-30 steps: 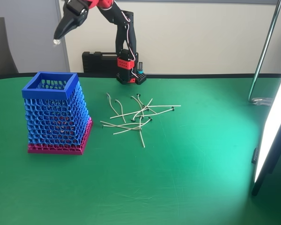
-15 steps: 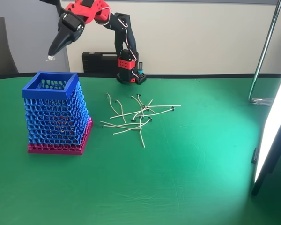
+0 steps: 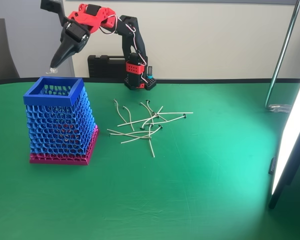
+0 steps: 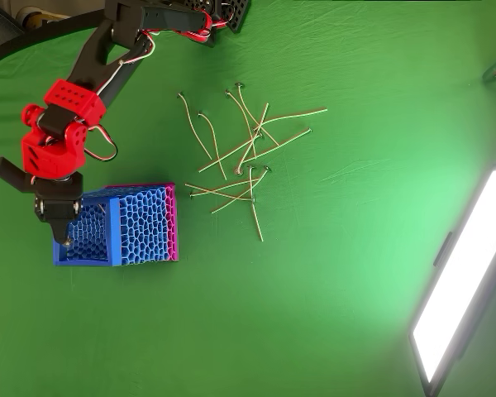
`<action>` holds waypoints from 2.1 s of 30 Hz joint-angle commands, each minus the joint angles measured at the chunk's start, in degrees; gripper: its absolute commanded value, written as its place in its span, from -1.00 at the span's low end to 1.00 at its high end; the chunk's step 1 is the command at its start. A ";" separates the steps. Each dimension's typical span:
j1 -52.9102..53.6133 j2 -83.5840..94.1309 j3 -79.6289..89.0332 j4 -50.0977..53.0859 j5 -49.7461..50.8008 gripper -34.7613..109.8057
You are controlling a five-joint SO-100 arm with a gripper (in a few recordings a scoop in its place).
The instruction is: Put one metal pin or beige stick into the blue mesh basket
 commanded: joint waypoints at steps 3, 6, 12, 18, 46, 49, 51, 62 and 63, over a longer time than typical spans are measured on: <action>0.44 0.79 -0.53 -1.14 0.26 -0.42; 0.70 0.88 -0.53 -1.23 0.53 -0.32; 1.14 0.79 -0.44 -2.20 -0.09 -0.16; 0.70 2.02 0.18 -2.29 1.23 -0.35; -21.71 60.38 50.45 14.59 17.40 -0.51; -24.17 66.53 56.60 15.56 19.60 -0.51; -25.49 70.49 61.17 15.64 20.83 -0.51; -28.65 90.70 86.75 15.82 25.22 -0.51; -28.74 92.64 89.12 15.38 25.31 -0.51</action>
